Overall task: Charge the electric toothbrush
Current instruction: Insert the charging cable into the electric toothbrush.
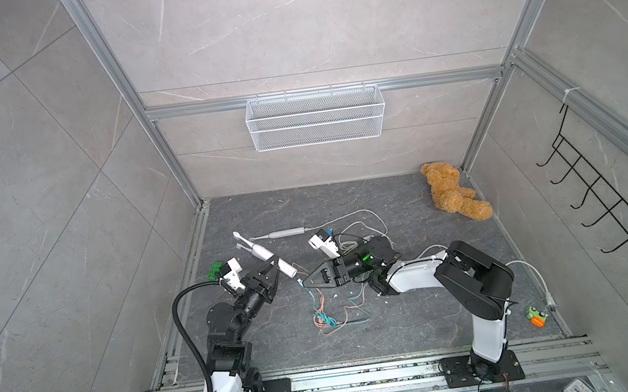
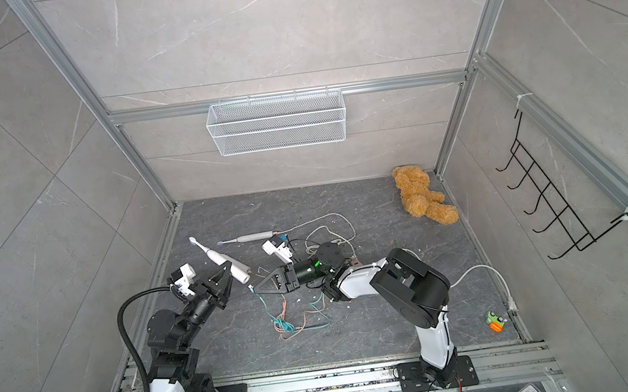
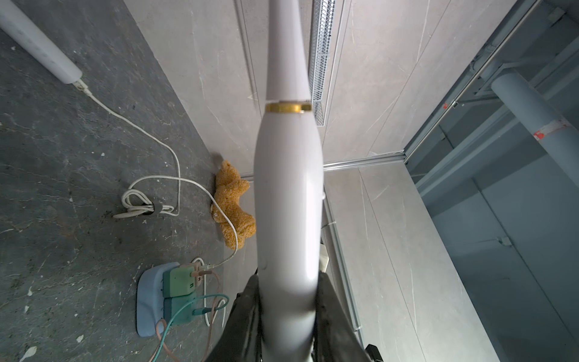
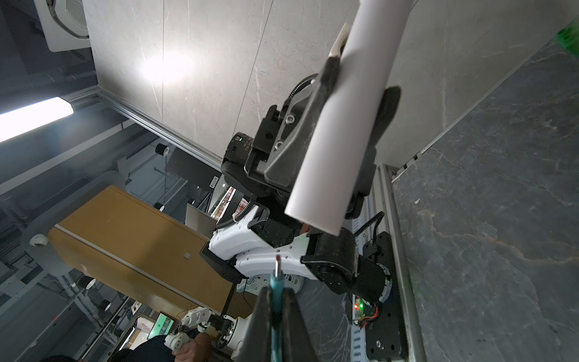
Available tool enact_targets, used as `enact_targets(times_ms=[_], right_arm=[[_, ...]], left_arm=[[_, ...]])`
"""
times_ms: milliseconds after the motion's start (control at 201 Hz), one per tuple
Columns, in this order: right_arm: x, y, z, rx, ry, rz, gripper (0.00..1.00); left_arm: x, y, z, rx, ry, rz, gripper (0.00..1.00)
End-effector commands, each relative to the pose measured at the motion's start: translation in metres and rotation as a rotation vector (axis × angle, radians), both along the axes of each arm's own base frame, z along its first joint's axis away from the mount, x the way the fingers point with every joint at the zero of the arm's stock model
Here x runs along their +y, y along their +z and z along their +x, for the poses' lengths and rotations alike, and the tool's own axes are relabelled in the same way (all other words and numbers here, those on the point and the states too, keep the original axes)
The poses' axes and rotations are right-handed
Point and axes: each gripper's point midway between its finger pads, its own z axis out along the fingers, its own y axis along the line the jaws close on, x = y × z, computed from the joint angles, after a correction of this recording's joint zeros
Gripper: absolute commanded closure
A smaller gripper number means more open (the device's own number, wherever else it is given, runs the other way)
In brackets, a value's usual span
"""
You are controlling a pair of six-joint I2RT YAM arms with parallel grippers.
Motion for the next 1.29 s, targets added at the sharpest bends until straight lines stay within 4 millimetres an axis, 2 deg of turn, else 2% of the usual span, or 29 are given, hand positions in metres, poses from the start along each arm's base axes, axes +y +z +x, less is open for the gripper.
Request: enact_targets(times_ms=[0, 299, 468, 742, 817, 1016, 1155, 1290], right_arm=[[-0.007, 0.018, -0.003, -0.032, 0.011, 0.044, 1.0], [-0.003, 0.029, 0.009, -0.01, -0.025, 0.065, 1.0], [0.002, 0.025, 0.015, 0.021, -0.029, 0.056, 1.0], [0.006, 0.036, 0.012, -0.003, -0.017, 0.08, 1.0], [0.009, 0.033, 0.013, 0.009, -0.005, 0.071, 1.0], [0.009, 0.035, 0.001, -0.017, 0.033, 0.071, 1.0], [0.013, 0.028, 0.009, 0.022, 0.022, 0.052, 1.0], [0.013, 0.034, 0.015, 0.023, 0.001, 0.068, 1.0]], left_arm=[[-0.006, 0.052, -0.017, -0.193, -0.065, -0.015, 1.0], [-0.011, 0.048, -0.02, -0.198, -0.088, 0.015, 1.0], [-0.011, 0.046, -0.022, -0.202, -0.088, 0.016, 1.0], [-0.015, 0.043, -0.025, -0.21, -0.11, 0.042, 1.0], [-0.016, 0.042, -0.026, -0.21, -0.115, 0.051, 1.0], [-0.018, 0.039, -0.028, -0.215, -0.126, 0.064, 1.0], [-0.018, 0.042, -0.029, -0.226, -0.131, 0.068, 1.0], [-0.021, 0.043, -0.032, -0.24, -0.152, 0.073, 1.0]])
